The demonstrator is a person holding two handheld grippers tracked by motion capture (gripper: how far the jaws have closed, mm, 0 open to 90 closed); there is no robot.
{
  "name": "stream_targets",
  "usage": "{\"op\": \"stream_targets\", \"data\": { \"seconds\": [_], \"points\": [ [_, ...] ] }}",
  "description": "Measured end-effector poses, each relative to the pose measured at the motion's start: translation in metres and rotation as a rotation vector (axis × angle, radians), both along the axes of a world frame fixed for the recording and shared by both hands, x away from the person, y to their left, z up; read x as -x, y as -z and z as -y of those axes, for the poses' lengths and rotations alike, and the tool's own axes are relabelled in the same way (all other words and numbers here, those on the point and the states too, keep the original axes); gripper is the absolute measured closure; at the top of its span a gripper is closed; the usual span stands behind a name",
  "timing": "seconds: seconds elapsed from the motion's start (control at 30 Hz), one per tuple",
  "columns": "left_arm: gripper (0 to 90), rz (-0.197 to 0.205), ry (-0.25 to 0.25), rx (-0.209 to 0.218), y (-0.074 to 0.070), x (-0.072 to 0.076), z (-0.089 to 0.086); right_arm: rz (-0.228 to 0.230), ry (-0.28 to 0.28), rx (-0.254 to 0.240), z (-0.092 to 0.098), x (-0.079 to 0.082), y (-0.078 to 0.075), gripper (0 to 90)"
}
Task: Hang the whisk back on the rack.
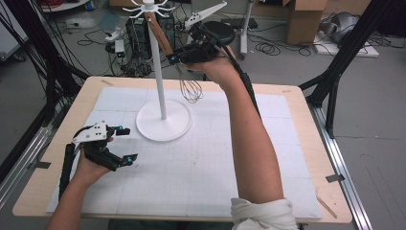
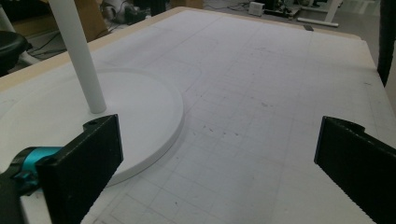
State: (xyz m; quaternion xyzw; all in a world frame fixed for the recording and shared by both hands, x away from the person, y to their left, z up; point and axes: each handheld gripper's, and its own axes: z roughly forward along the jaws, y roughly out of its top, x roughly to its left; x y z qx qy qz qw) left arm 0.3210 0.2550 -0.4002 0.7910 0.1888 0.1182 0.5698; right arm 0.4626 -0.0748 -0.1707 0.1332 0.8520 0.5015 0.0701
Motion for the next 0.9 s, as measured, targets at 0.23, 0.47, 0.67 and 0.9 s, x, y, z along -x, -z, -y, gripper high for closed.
{"op": "stream_targets", "data": {
  "seconds": [0.23,0.47,0.67,0.9],
  "points": [
    [1.6,-0.001,0.0,-0.002,0.0004,-0.0004,0.0,0.0,-0.009,-0.015,-0.0009,0.0017,0.0039,72.5],
    [1.6,-0.003,0.0,-0.001,0.0003,-0.0002,-0.0002,0.003,0.0,0.028,-0.0054,0.0015,0.0079,72.0],
    [1.7,-0.004,0.001,0.002,0.0003,-0.0002,-0.0003,-0.003,0.012,0.018,-0.0031,0.0017,0.0066,71.0],
    [1.7,-0.001,-0.002,0.002,0.0001,-0.0003,-0.0008,0.008,-0.001,0.011,0.0012,0.0067,0.0041,67.5]
  ]
}}
